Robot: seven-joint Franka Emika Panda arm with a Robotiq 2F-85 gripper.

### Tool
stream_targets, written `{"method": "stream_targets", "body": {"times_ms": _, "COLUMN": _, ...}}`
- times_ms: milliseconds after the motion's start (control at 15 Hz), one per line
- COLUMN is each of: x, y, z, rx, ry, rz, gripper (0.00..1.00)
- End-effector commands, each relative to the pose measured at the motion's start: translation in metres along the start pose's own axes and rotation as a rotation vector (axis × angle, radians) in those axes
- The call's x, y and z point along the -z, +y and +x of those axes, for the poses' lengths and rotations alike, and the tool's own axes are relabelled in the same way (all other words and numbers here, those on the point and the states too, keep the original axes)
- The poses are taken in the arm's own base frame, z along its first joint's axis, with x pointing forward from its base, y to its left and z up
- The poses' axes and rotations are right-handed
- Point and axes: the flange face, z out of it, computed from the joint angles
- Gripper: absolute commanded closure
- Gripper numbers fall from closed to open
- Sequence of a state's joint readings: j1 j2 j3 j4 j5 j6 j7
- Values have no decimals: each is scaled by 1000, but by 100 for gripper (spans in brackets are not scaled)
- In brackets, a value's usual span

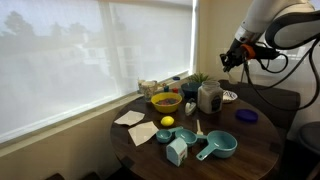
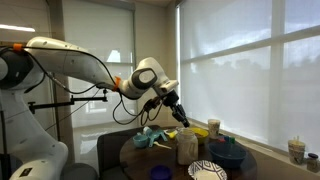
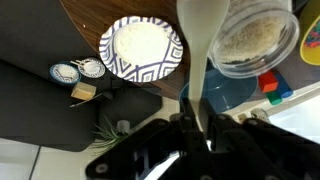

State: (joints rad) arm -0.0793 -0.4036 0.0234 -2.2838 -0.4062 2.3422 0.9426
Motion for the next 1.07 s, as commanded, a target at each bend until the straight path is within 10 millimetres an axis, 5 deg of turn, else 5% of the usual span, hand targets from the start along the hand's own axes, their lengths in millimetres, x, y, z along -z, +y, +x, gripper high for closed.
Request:
{"method": "stream_targets", "body": {"times_ms": 0, "x": -3, "y": 23, "z": -31, "rx": 83, "ry": -44, "rz": 2, "gripper": 97}}
{"method": "stream_targets", "body": {"times_ms": 400, "x": -21, "y": 53, "z": -68, "rx": 151, "ry": -89, "rz": -31, "gripper": 97}}
{"method": "stream_targets", "body": {"times_ms": 1000, "x": -49, "y": 79, "z": -85, "rx": 145, "ry": 20, "rz": -30, "gripper": 97}}
